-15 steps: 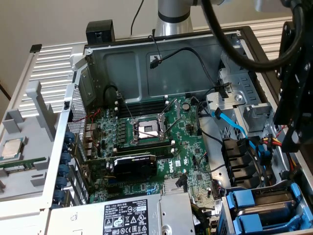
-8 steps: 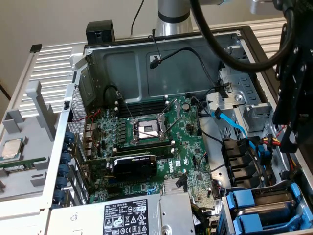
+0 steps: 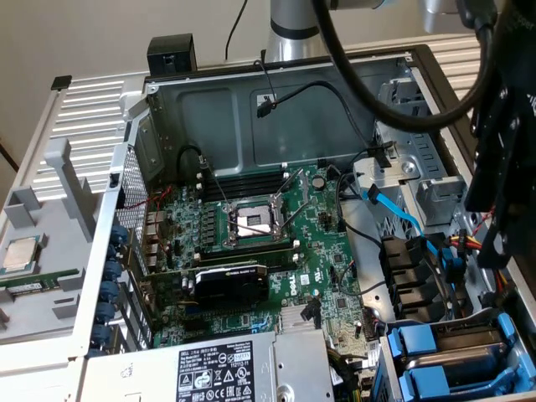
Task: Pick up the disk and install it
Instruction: 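Insert the first disk wire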
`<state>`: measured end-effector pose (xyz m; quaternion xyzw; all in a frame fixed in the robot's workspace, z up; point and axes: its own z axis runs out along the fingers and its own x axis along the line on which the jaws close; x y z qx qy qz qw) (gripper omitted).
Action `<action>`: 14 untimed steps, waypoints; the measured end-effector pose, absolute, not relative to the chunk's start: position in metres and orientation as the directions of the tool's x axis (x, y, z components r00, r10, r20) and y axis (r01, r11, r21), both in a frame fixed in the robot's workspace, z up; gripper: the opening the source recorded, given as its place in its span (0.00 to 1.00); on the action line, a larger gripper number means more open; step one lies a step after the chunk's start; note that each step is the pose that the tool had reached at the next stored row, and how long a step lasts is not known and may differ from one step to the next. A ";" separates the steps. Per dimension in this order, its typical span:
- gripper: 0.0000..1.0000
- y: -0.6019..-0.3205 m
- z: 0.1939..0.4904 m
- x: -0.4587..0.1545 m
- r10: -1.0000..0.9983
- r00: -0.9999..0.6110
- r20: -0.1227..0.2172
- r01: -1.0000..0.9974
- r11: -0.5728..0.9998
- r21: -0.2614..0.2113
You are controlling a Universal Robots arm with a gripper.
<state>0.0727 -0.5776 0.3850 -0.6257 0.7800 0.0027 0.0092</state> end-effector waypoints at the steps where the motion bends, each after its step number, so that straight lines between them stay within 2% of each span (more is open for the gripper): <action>1: 0.53 -0.578 0.384 0.073 -0.975 -0.220 -0.019 -0.975 0.221 -0.007; 14: 0.53 -0.575 0.368 0.072 -0.955 -0.295 -0.034 -0.955 0.295 -0.007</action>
